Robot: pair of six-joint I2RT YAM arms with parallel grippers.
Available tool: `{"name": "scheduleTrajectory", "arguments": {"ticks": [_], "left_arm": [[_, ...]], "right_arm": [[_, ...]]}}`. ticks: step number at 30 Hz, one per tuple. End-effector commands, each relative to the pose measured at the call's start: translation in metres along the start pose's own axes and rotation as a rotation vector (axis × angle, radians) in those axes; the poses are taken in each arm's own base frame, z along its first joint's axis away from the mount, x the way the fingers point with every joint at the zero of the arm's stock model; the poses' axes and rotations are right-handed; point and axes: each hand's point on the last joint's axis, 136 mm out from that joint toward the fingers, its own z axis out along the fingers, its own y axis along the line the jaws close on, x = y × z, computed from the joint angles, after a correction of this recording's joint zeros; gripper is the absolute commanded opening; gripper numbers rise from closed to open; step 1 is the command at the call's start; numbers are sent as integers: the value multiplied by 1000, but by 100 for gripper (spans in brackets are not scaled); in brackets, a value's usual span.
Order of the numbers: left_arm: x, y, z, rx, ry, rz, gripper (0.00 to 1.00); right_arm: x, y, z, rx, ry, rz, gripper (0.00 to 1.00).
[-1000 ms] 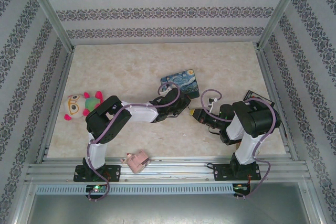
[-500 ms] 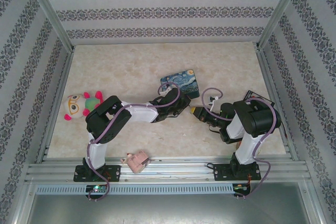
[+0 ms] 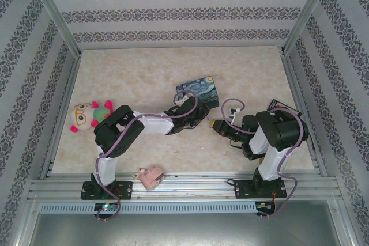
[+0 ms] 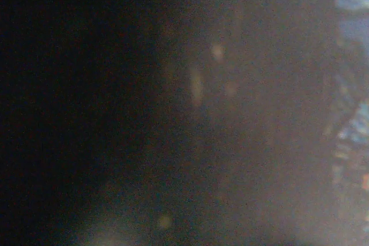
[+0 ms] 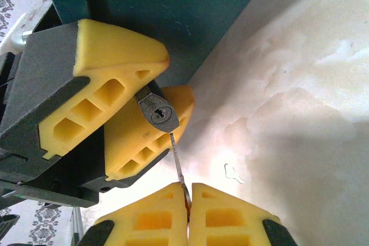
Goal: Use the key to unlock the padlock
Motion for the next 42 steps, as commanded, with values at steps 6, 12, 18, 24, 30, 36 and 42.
{"name": "scheduleTrajectory", "arguments": {"ticks": [6, 12, 18, 24, 30, 36, 42], "left_arm": [[12, 31, 7, -69, 90, -100, 7], [13, 31, 7, -67, 95, -97, 7], [14, 31, 8, -68, 104, -95, 7], [14, 29, 8, -65, 105, -92, 7], [15, 29, 9, -64, 109, -91, 7], [16, 29, 9, -70, 118, -85, 7], [19, 33, 9, -96, 130, -68, 7]], "right_arm": [[-10, 13, -1, -46, -21, -63, 0], [-16, 13, 3, -48, -29, -59, 0], [-20, 15, 5, -57, -34, -63, 0], [-24, 13, 9, -52, -38, -56, 0], [-25, 15, 11, -63, -30, -54, 0], [-25, 18, 13, -81, -15, -64, 0], [-19, 16, 17, -91, 18, -58, 0]]}}
